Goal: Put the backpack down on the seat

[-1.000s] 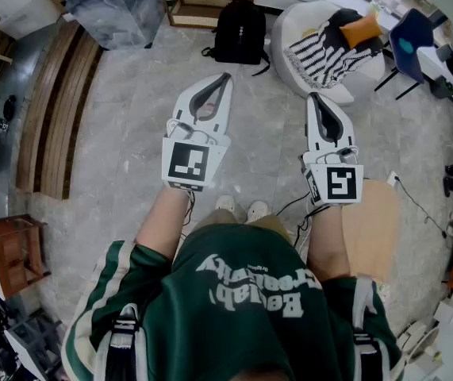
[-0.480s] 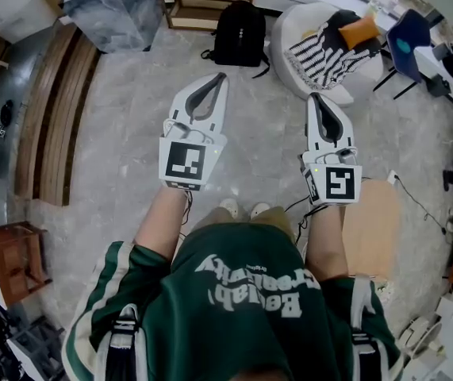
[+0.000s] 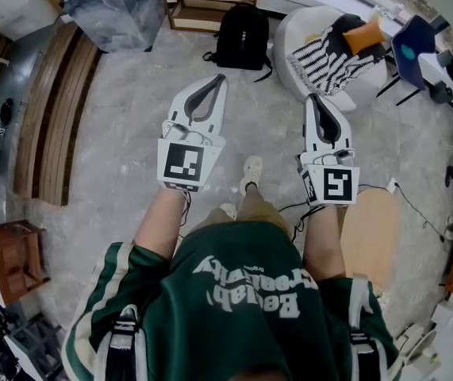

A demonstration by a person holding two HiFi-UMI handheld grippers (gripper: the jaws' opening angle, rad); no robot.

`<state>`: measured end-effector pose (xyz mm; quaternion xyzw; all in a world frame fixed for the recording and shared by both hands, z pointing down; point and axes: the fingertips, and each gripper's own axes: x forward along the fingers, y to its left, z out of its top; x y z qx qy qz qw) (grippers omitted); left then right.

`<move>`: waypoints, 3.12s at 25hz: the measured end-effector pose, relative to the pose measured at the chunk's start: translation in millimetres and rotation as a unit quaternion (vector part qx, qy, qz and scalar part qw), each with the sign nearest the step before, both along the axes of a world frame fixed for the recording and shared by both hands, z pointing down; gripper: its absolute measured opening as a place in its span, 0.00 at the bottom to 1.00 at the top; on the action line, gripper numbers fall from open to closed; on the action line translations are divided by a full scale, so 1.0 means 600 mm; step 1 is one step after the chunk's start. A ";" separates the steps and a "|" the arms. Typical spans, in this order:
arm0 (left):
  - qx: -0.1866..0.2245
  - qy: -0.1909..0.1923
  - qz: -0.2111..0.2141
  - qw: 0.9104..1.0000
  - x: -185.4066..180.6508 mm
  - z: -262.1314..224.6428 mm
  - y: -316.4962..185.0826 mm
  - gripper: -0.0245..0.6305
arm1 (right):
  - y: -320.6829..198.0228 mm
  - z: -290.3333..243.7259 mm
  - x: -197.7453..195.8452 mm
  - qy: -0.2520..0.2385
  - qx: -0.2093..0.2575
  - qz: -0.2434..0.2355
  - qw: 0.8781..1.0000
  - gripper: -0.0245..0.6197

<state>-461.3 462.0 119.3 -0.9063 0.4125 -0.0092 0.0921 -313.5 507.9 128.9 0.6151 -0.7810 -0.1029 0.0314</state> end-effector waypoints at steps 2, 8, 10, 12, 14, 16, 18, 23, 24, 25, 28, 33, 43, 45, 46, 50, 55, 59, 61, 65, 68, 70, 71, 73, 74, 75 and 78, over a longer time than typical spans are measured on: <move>-0.001 -0.005 -0.004 1.000 0.009 0.007 -0.025 0.06 | -0.029 0.006 0.009 -0.002 -0.001 -0.005 1.000 0.09; -0.002 -0.014 -0.021 1.000 0.051 0.013 -0.134 0.06 | -0.149 0.013 0.050 -0.007 0.000 -0.025 1.000 0.09; -0.003 -0.017 -0.026 1.000 0.072 0.014 -0.179 0.06 | -0.197 0.015 0.073 -0.009 -0.002 -0.031 0.999 0.09; -0.004 -0.021 -0.029 0.999 0.098 0.015 -0.223 0.06 | -0.245 0.017 0.098 -0.013 -0.005 -0.037 0.999 0.09; -0.004 -0.024 -0.032 0.999 0.122 0.014 -0.264 0.06 | -0.290 0.020 0.120 -0.014 -0.007 -0.044 0.999 0.09; -0.003 -0.026 -0.037 0.999 0.142 0.015 -0.302 0.06 | -0.331 0.025 0.138 -0.014 -0.008 -0.051 0.999 0.09; -0.003 -0.030 -0.043 0.999 0.157 0.019 -0.340 0.06 | -0.368 0.029 0.155 -0.016 -0.009 -0.055 0.998 0.09; -0.009 -0.032 -0.059 0.998 0.181 0.025 -0.424 0.06 | -0.449 0.037 0.191 -0.023 -0.014 -0.065 0.997 0.09; -0.010 -0.034 -0.061 0.998 0.184 0.029 -0.437 0.06 | -0.462 0.041 0.196 -0.025 -0.017 -0.066 0.997 0.09; -0.012 -0.036 -0.062 0.997 0.187 0.034 -0.449 0.06 | -0.474 0.046 0.200 -0.026 -0.019 -0.067 0.997 0.09; -0.016 -0.044 -0.062 0.997 0.194 0.046 -0.483 0.06 | -0.508 0.057 0.208 -0.026 -0.025 -0.067 0.997 0.09; -0.021 -0.046 -0.053 0.997 0.197 0.065 -0.556 0.06 | -0.577 0.073 0.207 -0.023 -0.034 -0.063 0.997 0.09; -0.029 -0.066 -0.024 0.997 0.198 0.120 -0.829 0.06 | -0.830 0.106 0.189 -0.009 -0.047 -0.043 0.998 0.10; -0.038 -0.068 -0.013 0.997 0.199 0.138 -0.885 0.06 | -0.884 0.108 0.187 -0.010 -0.040 -0.033 0.999 0.09; -0.043 -0.068 -0.007 0.997 0.199 0.147 -0.911 0.06 | -0.908 0.112 0.185 -0.011 -0.040 -0.028 0.999 0.10; -0.055 -0.065 0.015 0.996 0.200 0.188 -0.994 0.06 | -0.982 0.157 0.187 0.003 -0.070 -0.016 0.997 0.10; -0.057 -0.073 0.039 0.995 0.221 0.235 -1.063 0.06 | -1.046 0.211 0.198 -0.006 -0.096 -0.004 0.995 0.10; -0.082 -0.042 0.048 0.995 0.235 0.280 -1.096 0.06 | -1.083 0.268 0.205 -0.016 -0.120 -0.004 0.993 0.10; -0.101 -0.026 0.046 0.994 0.238 0.304 -1.109 0.06 | -1.100 0.298 0.209 -0.024 -0.132 -0.010 0.991 0.10; -0.114 -0.039 0.039 0.992 0.264 0.364 -1.131 0.06 | -1.128 0.364 0.246 -0.044 -0.157 -0.020 0.986 0.10; -0.138 -0.040 0.030 0.989 0.284 0.418 -1.149 0.07 | -1.157 0.423 0.273 -0.055 -0.175 -0.029 0.983 0.10; -0.155 -0.049 0.029 0.986 0.297 0.460 -1.160 0.07 | -1.173 0.467 0.284 -0.056 -0.191 -0.041 0.979 0.11; -0.160 -0.057 0.029 0.985 0.305 0.481 -1.167 0.07 | -1.183 0.489 0.288 -0.058 -0.199 -0.047 0.977 0.14; -0.166 -0.073 0.030 0.983 0.320 0.525 -1.180 0.15 | -1.199 0.538 0.295 -0.066 -0.217 -0.065 0.972 0.30; -0.169 -0.080 0.031 0.982 0.327 0.548 -1.184 0.19 | -1.205 0.563 0.297 -0.069 -0.226 -0.075 0.969 0.33; -0.175 -0.085 0.033 0.980 0.333 0.572 -1.188 0.22 | -1.212 0.588 0.300 -0.071 -0.235 -0.083 0.966 0.35; -0.199 -0.091 0.038 0.975 0.345 0.641 -1.208 0.30 | -1.235 0.664 0.307 -0.074 -0.262 -0.101 0.957 0.38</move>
